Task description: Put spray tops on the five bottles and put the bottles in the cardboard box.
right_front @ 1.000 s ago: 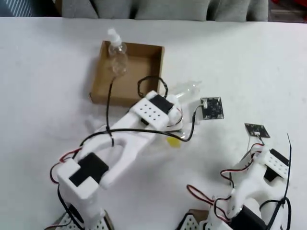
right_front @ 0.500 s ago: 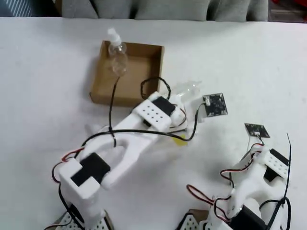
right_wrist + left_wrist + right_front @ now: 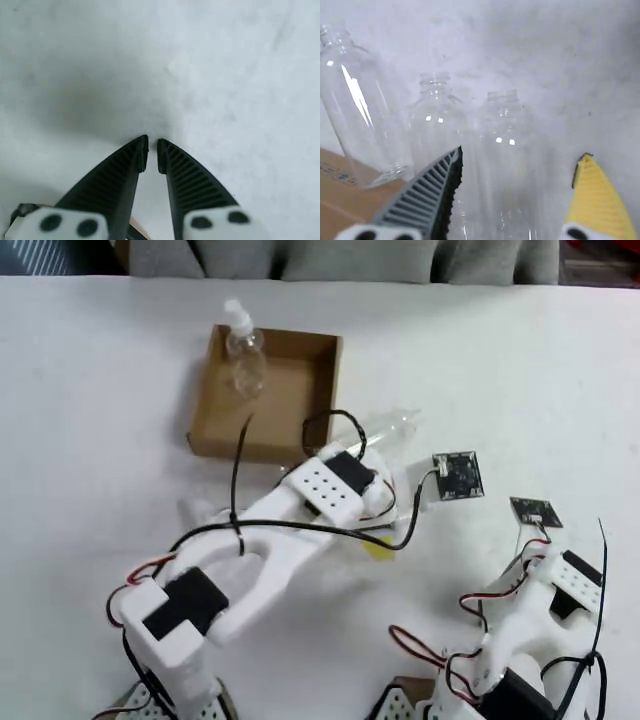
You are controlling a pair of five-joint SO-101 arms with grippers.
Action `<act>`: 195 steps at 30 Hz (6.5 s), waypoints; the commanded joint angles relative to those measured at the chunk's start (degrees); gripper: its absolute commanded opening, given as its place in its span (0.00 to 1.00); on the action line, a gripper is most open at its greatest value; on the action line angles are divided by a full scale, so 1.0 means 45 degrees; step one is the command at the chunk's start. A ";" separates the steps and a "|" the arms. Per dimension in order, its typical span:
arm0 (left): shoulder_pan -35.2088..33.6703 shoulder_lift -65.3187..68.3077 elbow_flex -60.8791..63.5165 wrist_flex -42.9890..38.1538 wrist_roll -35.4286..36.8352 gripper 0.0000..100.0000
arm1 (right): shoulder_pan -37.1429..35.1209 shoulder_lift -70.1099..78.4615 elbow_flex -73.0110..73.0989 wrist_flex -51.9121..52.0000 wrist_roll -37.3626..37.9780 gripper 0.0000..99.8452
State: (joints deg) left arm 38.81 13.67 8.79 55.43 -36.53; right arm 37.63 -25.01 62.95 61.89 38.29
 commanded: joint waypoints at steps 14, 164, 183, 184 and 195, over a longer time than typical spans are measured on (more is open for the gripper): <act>-0.0381 0.2530 -0.1680 -0.0645 0.0215 0.34 | -0.0127 -0.0303 -0.0039 -0.0205 0.0137 0.02; -1.7358 -1.0755 1.1683 -0.1055 0.4669 0.03 | -1.6166 0.6632 -1.1116 0.2608 -1.0120 0.02; -1.7026 -1.0833 1.1585 -0.0957 0.4786 0.02 | -1.3197 0.0654 -0.5548 0.1104 -0.8967 0.02; -1.7026 -1.0833 1.1526 -0.0957 0.4786 0.02 | -1.2747 0.0400 -0.5197 0.0830 -0.8928 0.02; -1.6068 -1.0833 0.7893 0.2696 0.6193 0.02 | -0.9993 -0.2354 -0.1973 -0.0752 -0.8166 0.02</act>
State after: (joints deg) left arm -37.05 -32.57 53.19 61.23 -11.38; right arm -9.05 -29.76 52.48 58.81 0.92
